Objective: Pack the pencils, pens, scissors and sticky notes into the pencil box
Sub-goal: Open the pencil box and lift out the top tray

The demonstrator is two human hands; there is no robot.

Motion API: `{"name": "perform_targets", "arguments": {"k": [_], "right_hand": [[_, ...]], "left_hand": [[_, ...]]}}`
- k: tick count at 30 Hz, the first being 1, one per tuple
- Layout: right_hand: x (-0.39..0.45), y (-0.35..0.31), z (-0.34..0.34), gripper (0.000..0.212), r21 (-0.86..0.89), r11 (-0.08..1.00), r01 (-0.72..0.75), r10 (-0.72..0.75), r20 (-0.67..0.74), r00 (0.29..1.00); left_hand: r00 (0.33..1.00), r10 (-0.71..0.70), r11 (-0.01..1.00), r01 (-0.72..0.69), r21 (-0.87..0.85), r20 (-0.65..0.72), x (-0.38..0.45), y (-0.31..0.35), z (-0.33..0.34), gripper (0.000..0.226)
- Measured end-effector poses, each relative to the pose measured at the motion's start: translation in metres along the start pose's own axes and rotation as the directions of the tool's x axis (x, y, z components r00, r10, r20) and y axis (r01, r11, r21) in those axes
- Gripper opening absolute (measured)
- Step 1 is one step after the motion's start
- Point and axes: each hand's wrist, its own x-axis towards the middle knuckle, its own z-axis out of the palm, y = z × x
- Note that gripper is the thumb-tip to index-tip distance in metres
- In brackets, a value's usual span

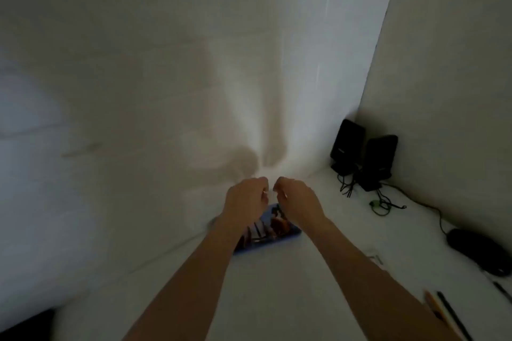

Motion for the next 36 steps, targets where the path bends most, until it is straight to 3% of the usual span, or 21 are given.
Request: {"name": "perform_targets", "arguments": {"k": [4,9,16,22,32,36], "right_hand": [[-0.003,0.023,0.054,0.029,-0.031,0.998,0.051,-0.052,-0.018,0.999],[-0.005,0.042,0.096,0.039,-0.025,0.995,0.102,-0.104,-0.135,0.985],[-0.023,0.033,0.102,0.027,-0.03,0.997,0.075,-0.079,-0.179,0.981],[-0.118,0.016,0.099,0.031,-0.046,0.998,0.032,-0.041,-0.214,0.976],[-0.25,-0.006,0.09,0.033,-0.034,0.999,0.016,-0.024,-0.271,0.962],[-0.278,-0.006,0.086,0.039,-0.045,0.996,0.075,-0.083,-0.221,0.972]], "left_hand": [[1.0,-0.007,0.999,0.005,0.039,0.03,-0.006,-0.026,0.061,0.024],[0.992,-0.021,1.0,0.023,0.017,-0.122,-0.01,-0.04,0.108,0.039],[0.999,-0.024,0.997,0.025,0.066,-0.026,-0.031,-0.041,0.107,0.046],[0.999,0.028,0.996,-0.03,0.089,0.023,-0.116,-0.022,0.1,0.046],[0.998,0.068,0.997,-0.068,0.043,-0.009,-0.24,0.011,0.088,0.05],[0.999,0.03,0.999,-0.028,0.04,-0.036,-0.267,0.017,0.082,0.056]]}}
